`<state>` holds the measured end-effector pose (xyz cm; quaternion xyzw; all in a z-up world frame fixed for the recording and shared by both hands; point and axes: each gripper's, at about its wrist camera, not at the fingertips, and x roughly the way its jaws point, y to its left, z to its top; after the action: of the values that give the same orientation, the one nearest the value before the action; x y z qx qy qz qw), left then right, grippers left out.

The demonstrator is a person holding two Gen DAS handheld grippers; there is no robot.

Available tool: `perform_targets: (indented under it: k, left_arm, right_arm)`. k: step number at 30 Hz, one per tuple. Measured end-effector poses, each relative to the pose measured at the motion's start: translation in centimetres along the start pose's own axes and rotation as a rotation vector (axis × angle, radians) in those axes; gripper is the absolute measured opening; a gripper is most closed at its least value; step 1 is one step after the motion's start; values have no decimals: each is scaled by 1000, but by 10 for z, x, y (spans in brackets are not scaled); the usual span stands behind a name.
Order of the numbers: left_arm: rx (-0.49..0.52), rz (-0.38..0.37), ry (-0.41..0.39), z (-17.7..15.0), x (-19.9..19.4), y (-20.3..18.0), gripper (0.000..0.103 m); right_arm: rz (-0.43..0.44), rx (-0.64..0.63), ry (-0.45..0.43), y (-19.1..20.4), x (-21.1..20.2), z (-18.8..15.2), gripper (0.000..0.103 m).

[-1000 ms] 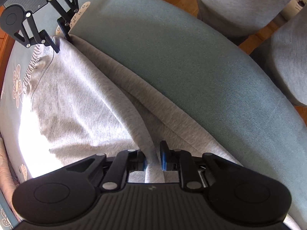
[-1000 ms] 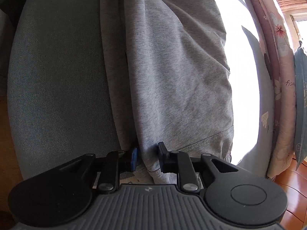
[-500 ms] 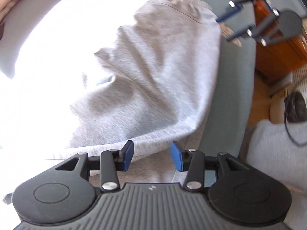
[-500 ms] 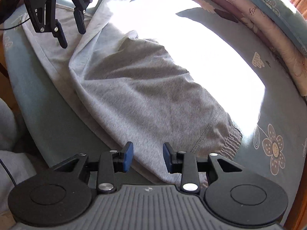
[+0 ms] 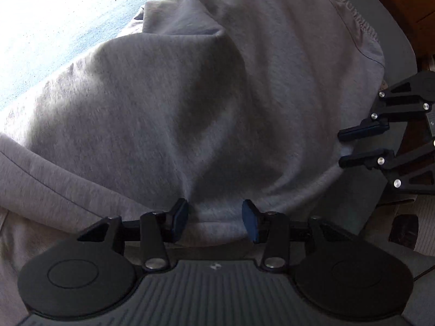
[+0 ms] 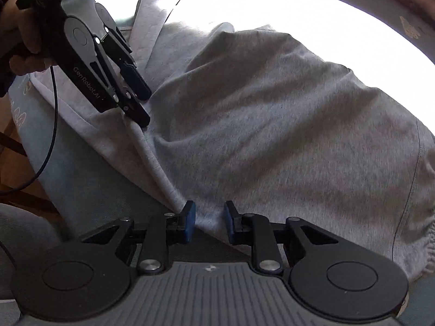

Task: Fold clothes
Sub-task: 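Open both grippers and release the folded pants onto the bed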

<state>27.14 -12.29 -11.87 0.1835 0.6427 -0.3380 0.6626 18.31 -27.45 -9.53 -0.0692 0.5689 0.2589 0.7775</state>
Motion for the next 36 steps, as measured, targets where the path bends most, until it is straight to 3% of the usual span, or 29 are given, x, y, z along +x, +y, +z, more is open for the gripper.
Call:
perform_targets:
  k: [2, 6, 9, 13, 17, 20, 24, 27, 36]
  left_arm:
    - [50, 23, 9, 2, -7, -10, 44]
    - [197, -6, -41, 13, -24, -34, 45]
    - [353, -33, -83, 23, -27, -62, 46]
    - [465, -114, -94, 20, -24, -83, 46]
    - [579, -127, -88, 5, -16, -98, 46]
    - [687, -74, -91, 0, 0, -110, 46]
    - [832, -22, -113, -12, 0, -123, 46]
    - [864, -1, -117, -13, 6, -131, 50]
    - [1030, 111, -114, -36, 6, -128, 49]
  right_arm:
    - [-9, 95, -20, -8, -10, 1, 27]
    - [-71, 355, -107, -35, -43, -12, 27]
    - [-150, 605, -195, -64, -71, -39, 27]
    - [-245, 908, -278, -100, -87, -81, 29]
    - [-157, 1165, -378, -127, -75, -118, 29]
    - [-108, 1255, -429, -134, -64, -128, 29]
    - [-130, 1300, -434, -134, -53, -133, 29]
    - [-131, 1327, -454, -130, -53, -139, 39]
    - [-26, 1428, -548, -141, -44, -149, 39]
